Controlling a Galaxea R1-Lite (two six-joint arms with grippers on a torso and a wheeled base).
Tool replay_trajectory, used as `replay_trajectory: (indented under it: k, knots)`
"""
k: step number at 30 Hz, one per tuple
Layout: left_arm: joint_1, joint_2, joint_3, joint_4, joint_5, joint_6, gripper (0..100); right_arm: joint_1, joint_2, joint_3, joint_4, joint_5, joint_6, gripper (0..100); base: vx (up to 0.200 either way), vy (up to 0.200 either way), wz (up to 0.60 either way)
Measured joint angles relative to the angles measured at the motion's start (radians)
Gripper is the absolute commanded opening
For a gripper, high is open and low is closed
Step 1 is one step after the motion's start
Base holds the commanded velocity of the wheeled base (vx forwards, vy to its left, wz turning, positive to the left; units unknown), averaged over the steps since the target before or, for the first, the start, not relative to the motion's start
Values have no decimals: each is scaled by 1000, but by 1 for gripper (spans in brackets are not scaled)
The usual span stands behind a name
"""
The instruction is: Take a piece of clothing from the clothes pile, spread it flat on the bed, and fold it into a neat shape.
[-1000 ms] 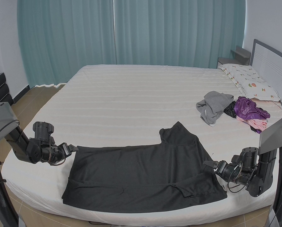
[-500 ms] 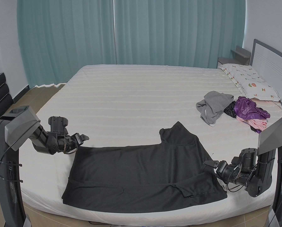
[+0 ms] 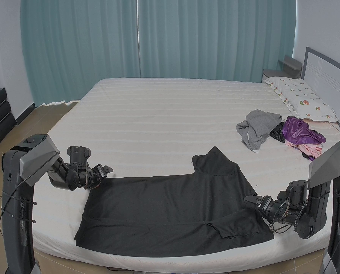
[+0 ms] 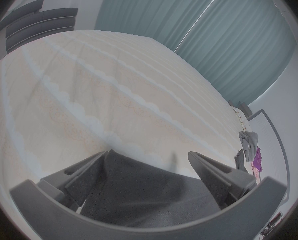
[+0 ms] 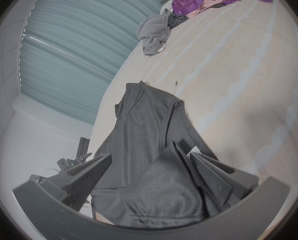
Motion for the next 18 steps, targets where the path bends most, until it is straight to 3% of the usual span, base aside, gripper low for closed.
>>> replay_trajectory:
  k: [6,11,18]
  knots:
    - [7,-6,6,7,25,-24,0,1,2,0,0,0,-1,100,0,0,0]
    - [8,-13,7,6,102,-64,0,1,3,0,0,-2,-2,100,0,0,0]
    - [15,-31,19,3,114,-69,0,7,3,0,0,-7,-31,100,0,0,0]
